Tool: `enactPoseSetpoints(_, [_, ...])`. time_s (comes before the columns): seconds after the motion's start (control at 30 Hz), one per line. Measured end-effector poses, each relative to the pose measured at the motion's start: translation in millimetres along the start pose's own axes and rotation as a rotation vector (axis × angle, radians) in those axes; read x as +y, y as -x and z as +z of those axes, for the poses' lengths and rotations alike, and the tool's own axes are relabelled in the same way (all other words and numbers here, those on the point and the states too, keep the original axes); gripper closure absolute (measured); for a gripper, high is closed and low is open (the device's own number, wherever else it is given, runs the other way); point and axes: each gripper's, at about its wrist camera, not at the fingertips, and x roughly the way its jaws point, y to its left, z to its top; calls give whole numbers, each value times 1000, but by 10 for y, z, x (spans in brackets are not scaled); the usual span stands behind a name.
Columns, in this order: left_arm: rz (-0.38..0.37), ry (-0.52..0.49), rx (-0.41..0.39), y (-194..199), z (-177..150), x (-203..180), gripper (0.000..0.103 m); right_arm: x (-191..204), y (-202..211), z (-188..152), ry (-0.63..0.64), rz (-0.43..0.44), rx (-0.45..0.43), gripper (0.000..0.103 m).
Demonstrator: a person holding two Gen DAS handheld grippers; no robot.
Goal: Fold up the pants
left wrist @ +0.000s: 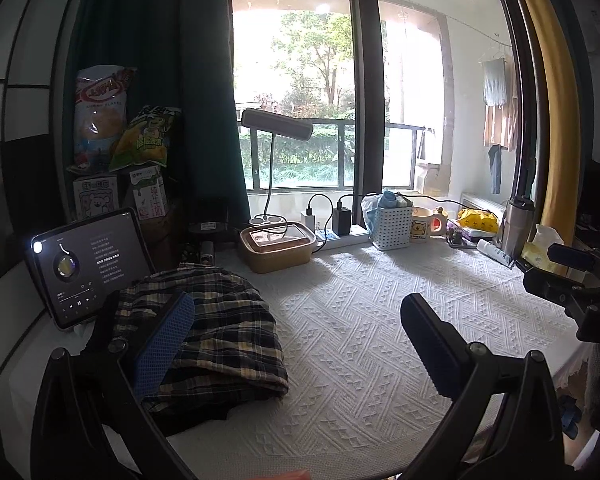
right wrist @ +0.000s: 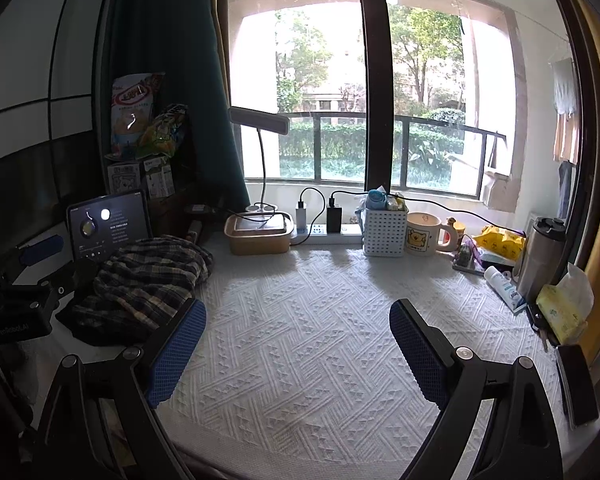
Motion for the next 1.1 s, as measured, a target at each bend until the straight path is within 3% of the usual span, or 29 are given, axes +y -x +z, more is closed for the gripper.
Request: enactPoseSetpoints(1.1, [11, 30, 15, -3, -39, 23, 1, 12, -12, -7, 2, -3, 8, 9])
